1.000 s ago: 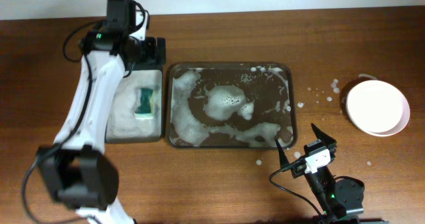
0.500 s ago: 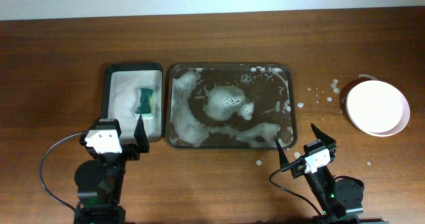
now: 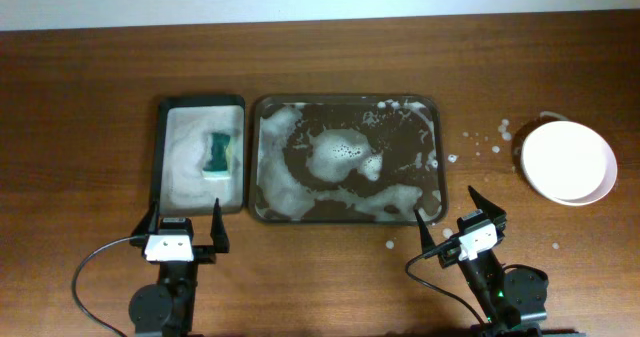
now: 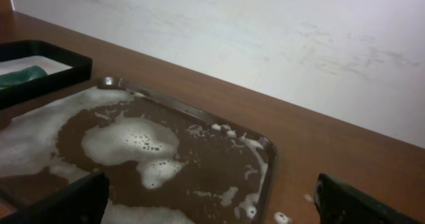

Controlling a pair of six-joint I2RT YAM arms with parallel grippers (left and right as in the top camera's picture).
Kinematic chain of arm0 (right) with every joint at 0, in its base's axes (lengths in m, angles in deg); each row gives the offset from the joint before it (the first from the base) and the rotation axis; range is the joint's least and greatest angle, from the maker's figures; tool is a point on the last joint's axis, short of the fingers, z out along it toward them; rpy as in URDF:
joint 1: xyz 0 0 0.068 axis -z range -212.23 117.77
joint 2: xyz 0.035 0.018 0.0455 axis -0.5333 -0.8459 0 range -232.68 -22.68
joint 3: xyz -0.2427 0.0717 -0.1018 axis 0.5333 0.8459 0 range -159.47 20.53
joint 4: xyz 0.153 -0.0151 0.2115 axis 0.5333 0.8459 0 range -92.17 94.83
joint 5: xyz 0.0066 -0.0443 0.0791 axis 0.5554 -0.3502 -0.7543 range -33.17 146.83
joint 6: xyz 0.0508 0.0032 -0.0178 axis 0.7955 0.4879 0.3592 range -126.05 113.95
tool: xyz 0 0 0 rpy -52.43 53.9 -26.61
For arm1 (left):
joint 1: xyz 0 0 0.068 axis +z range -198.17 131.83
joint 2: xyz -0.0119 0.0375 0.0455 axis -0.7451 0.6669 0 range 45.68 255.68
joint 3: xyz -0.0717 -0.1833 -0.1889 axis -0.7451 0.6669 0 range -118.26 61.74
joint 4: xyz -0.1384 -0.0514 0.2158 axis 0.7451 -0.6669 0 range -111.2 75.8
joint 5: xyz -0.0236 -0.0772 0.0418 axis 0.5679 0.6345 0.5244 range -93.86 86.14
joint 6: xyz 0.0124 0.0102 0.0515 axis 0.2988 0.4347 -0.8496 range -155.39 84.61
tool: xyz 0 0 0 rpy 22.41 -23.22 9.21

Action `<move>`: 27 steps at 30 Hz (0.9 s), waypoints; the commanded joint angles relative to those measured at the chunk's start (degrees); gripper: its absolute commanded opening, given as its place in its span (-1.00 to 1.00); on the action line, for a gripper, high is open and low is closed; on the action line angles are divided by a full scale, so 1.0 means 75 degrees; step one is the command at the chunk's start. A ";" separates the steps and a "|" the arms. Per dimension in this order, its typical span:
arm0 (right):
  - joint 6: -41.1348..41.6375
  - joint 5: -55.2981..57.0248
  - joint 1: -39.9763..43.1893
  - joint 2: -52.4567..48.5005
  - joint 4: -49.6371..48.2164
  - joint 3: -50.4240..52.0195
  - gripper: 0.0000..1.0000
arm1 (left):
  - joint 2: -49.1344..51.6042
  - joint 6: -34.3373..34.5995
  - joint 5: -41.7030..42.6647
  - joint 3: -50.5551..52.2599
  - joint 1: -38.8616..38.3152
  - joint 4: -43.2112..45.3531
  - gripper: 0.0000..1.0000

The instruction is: Clean dirty plates on tray and stack at the side

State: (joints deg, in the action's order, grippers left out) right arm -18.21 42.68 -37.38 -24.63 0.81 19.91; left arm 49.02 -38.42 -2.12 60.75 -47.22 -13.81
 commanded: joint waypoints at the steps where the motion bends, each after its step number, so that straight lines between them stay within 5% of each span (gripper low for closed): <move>1: 0.0082 0.0070 -0.0067 0.0061 0.0035 0.0041 0.97 | -0.0408 -0.0239 0.0070 0.0070 0.0085 -0.0460 0.98; 27: 0.0082 0.0070 -0.0067 0.0061 0.0035 0.0041 0.97 | -0.0356 -0.0239 0.0061 0.0067 0.0152 -0.0664 0.98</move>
